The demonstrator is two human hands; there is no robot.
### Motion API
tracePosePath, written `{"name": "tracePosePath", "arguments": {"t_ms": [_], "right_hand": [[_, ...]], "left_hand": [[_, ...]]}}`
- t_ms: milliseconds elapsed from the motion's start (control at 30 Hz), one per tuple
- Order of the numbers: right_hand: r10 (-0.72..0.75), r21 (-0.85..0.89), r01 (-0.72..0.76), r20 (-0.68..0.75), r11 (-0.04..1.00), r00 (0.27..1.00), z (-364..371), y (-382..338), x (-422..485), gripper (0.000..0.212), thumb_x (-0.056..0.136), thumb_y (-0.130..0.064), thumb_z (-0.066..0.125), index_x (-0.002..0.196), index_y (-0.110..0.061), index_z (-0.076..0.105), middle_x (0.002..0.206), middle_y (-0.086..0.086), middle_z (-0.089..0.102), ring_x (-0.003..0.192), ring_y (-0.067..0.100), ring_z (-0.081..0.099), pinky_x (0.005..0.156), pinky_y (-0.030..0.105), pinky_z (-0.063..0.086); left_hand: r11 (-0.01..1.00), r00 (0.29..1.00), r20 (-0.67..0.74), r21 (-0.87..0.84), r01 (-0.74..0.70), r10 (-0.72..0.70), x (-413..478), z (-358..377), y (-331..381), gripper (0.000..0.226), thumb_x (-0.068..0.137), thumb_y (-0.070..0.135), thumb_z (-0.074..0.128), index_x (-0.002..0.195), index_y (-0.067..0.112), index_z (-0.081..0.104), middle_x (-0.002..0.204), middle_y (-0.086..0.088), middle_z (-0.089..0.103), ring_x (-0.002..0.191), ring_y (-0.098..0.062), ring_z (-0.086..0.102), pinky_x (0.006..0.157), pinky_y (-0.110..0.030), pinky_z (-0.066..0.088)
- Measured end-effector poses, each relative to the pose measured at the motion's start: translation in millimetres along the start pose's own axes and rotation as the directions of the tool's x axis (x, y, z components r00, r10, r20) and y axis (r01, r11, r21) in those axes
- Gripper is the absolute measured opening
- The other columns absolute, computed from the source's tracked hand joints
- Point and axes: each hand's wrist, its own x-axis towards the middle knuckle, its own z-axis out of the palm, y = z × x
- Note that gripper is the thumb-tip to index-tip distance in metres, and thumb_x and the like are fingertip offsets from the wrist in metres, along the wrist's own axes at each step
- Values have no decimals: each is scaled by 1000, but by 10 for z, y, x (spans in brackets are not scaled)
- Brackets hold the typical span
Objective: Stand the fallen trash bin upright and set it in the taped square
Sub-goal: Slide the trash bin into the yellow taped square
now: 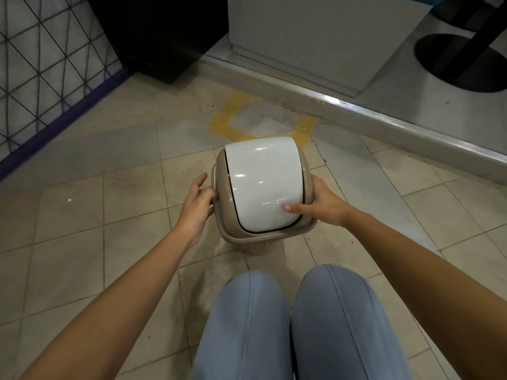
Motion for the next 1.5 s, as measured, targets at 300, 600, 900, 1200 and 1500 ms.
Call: {"name": "tracePosePath", "arguments": {"t_ms": [300, 600, 900, 1200, 1500], "right_hand": [[-30, -134, 33, 24, 990, 999, 16, 114, -8, 133, 32, -41, 94, 142, -36, 19, 144, -2, 34, 135, 22, 35, 109, 52, 39], [19, -329, -13, 13, 944, 1000, -48, 58, 32, 136, 33, -44, 92, 145, -33, 17, 145, 1, 31, 136, 24, 29, 112, 52, 32], [86, -312, -96, -47, 945, 995, -43, -59, 134, 130, 37, -34, 94, 146, -26, 23, 143, 2, 36, 135, 27, 34, 111, 53, 35], [88, -324, -115, -97, 939, 991, -254, -132, 561, 121, 40, -31, 94, 142, -24, 30, 142, 3, 39, 133, 27, 37, 111, 48, 36], [69, -287, -86, -69, 954, 995, -560, -204, 1039, 125, 41, -33, 94, 145, -23, 26, 143, 5, 39, 134, 28, 35, 111, 48, 35]], "left_hand": [[955, 936, 353, 277, -106, 2, -167, -180, -66, 108, 56, 13, 70, 145, 37, 15, 146, 4, 32, 126, -18, 40, 97, -39, 44], [923, 901, 432, 357, -147, -24, -141, -153, -32, 137, 50, 5, 88, 146, 39, -4, 154, 3, 18, 133, -20, 34, 100, -46, 44], [901, 912, 411, 398, -172, -7, -10, -151, 98, 128, 56, 6, 86, 148, 30, 0, 154, -3, 19, 137, -24, 27, 106, -49, 37], [870, 913, 407, 455, -188, -15, 428, -51, 286, 128, 58, 14, 86, 147, 36, -4, 154, -1, 23, 137, -22, 30, 105, -44, 39], [850, 921, 389, 493, -184, -27, 967, 102, 533, 127, 56, 15, 87, 147, 40, 1, 147, 4, 31, 125, -16, 41, 81, -18, 51]]}}
